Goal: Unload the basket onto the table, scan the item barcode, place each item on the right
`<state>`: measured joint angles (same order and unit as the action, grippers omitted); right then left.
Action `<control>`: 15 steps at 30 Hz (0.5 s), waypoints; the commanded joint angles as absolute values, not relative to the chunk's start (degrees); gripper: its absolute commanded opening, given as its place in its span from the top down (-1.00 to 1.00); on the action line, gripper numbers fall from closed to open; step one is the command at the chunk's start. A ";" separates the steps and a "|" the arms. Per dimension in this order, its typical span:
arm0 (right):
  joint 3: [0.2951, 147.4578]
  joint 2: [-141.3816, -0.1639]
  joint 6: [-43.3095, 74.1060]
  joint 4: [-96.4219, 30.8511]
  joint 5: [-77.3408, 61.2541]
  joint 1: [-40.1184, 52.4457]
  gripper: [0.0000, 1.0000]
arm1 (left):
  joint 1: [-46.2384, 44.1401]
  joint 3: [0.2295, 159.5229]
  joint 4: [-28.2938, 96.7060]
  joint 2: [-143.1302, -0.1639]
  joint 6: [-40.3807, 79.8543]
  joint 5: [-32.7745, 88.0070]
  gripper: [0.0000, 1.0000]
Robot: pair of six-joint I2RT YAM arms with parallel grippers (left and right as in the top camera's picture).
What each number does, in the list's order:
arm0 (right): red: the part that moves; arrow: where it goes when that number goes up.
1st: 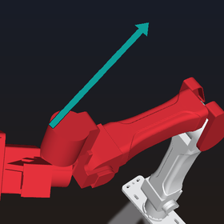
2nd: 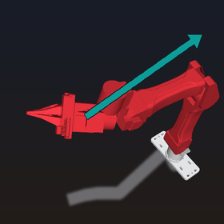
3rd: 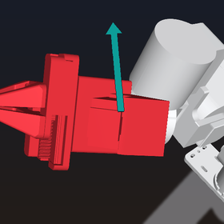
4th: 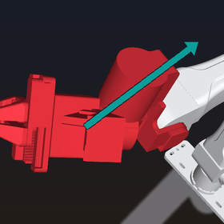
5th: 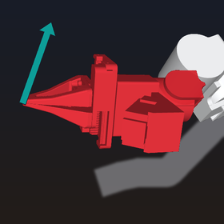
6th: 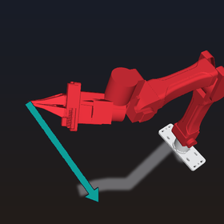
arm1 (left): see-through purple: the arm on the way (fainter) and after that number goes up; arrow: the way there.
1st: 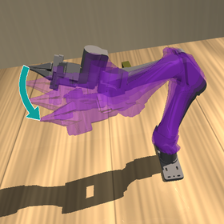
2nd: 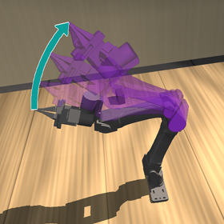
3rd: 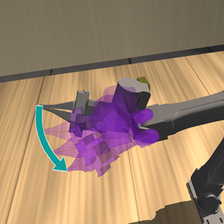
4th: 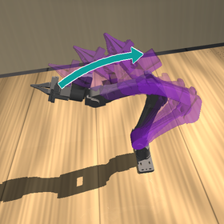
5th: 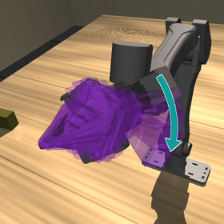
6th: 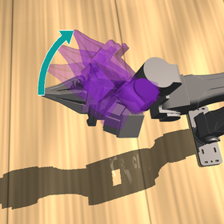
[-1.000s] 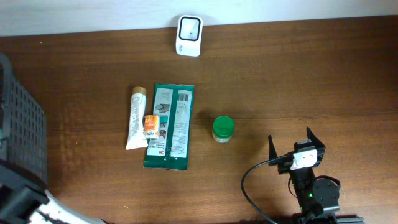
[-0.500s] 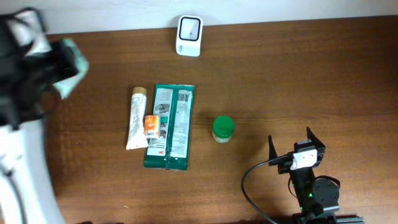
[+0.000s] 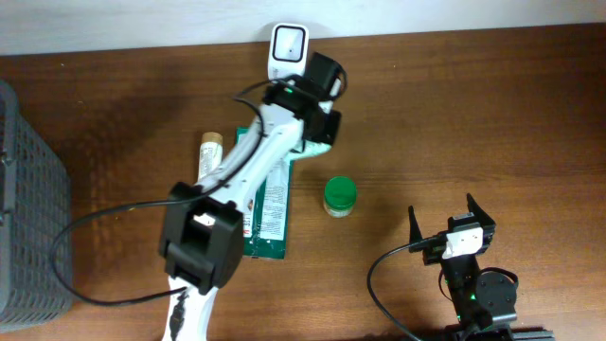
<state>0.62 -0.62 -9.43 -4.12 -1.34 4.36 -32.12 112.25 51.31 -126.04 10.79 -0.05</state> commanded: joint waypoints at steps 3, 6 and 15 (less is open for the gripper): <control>0.32 -0.21 -9.17 -4.32 -1.23 4.10 -0.97 | -35.48 112.46 50.57 -129.23 11.14 -0.47 0.41; 0.32 -0.21 -9.17 -4.32 -1.23 4.10 -0.97 | -34.46 113.71 50.68 -128.92 11.09 -1.61 0.10; 0.32 -0.21 -9.17 -4.32 -1.23 4.10 -0.97 | -15.25 122.39 71.09 -111.68 4.45 -3.27 -0.23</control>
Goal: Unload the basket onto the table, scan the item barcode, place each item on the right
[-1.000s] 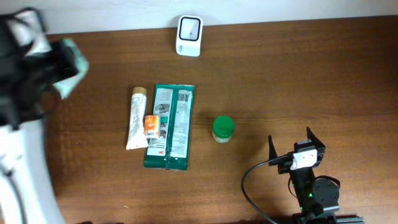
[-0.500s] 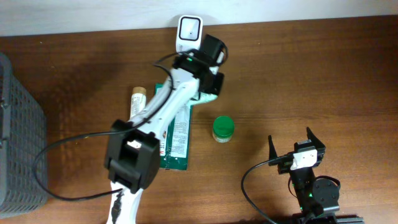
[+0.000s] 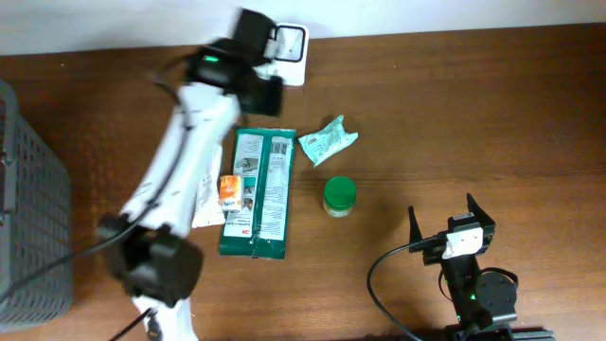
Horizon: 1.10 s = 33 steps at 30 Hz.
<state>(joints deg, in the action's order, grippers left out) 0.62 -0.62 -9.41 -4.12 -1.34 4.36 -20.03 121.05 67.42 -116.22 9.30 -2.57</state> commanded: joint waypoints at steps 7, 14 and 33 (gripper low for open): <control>0.32 -0.21 -9.17 -4.32 -1.23 4.10 -0.97 | 3.11 122.30 73.08 -111.79 -3.36 5.15 -0.36; 0.32 -0.21 -9.17 -4.32 -1.23 4.10 -0.97 | 7.05 122.08 73.17 -112.81 -3.33 6.20 -0.98; 20.73 -16.38 -5.28 -6.63 -13.76 4.10 -0.96 | 7.31 122.08 72.99 -112.81 -3.31 6.24 -0.98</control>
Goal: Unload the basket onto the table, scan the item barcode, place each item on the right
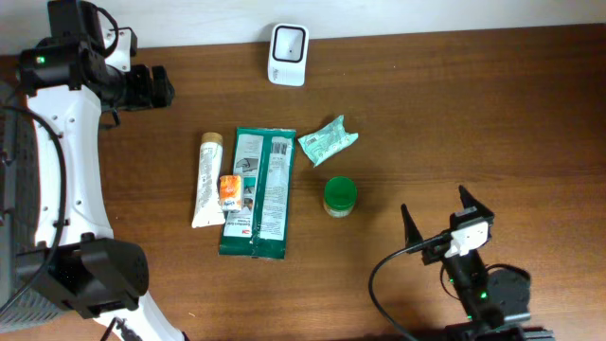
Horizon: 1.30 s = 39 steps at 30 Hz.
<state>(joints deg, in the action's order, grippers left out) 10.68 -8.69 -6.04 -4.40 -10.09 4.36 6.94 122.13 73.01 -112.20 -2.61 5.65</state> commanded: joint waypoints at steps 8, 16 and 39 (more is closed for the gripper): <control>70.63 -63.35 -10.83 -40.91 -22.09 4.10 -0.96 | 7.31 122.08 72.99 -112.81 -3.31 6.24 -0.99; 104.90 -104.38 -11.55 -55.83 -28.34 4.10 -0.96 | 7.31 122.08 72.97 -112.81 -3.31 6.24 -0.98; 103.70 -133.71 -5.67 -48.99 -34.48 10.57 0.03 | 7.31 122.08 72.97 -112.81 -3.33 6.24 -0.98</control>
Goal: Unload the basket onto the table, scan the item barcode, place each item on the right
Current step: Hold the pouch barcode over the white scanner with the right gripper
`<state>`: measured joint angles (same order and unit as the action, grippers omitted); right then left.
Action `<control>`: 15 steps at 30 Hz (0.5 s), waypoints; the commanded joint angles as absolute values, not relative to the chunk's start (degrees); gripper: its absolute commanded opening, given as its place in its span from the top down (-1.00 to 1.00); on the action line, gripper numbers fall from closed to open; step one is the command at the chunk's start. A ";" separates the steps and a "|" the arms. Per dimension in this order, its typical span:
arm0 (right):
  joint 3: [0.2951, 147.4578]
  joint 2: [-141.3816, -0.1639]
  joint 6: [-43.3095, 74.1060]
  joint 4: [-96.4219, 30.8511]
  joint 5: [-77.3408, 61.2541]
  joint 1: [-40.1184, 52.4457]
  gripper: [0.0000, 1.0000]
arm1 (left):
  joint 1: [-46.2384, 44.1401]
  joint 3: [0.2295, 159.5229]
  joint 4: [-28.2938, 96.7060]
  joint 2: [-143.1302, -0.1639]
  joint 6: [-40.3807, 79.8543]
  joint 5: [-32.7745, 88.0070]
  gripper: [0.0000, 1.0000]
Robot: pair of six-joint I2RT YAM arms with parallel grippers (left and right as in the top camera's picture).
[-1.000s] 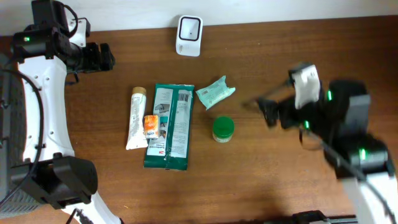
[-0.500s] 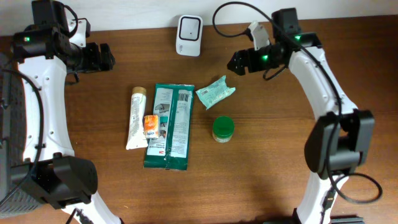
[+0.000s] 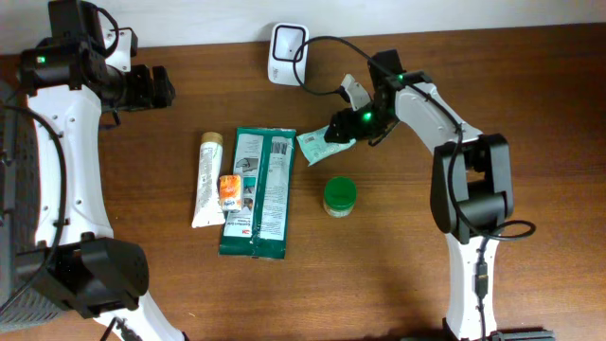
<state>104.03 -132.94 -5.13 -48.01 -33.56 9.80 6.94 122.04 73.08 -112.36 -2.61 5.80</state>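
Note:
A white barcode scanner (image 3: 288, 43) stands at the back edge of the table. In front of it and to the right, a small crumpled teal packet (image 3: 317, 147) lies flat on the wood. My right gripper (image 3: 343, 126) is down at the packet's right end, and its fingers cover that end. Whether they are closed on the packet cannot be made out. My left gripper (image 3: 161, 86) hangs at the far left back, away from all items. Its fingers are spread and hold nothing.
A green-lidded jar (image 3: 340, 195) stands just in front of the packet. To its left lie a long green pouch (image 3: 258, 192), a small orange item (image 3: 230, 188) and a cream tube (image 3: 204, 180). A grey basket (image 3: 17, 189) lines the left edge.
My right arm was parked at the front right and now reaches across, with its gripper on the teal packet's right end. The left arm and the items have not moved.
At first my left gripper was over the teal packet by the scanner. Then it was left of the scanner, with the packet in view on the table. Later it was at the far left back. Now my right gripper is at the packet.

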 commanded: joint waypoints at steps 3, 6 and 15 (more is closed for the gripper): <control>103.70 -133.71 -5.43 -52.21 -34.54 11.64 0.30 | 7.31 122.08 72.97 -112.81 -3.31 6.24 -0.98; 103.68 -133.71 -0.51 -52.23 -34.74 12.80 0.30 | 7.31 122.08 72.99 -112.81 -3.31 6.24 -0.98; 102.10 -138.02 9.93 -48.01 -36.86 12.80 0.34 | 7.31 122.08 72.99 -112.81 -3.31 6.24 -0.98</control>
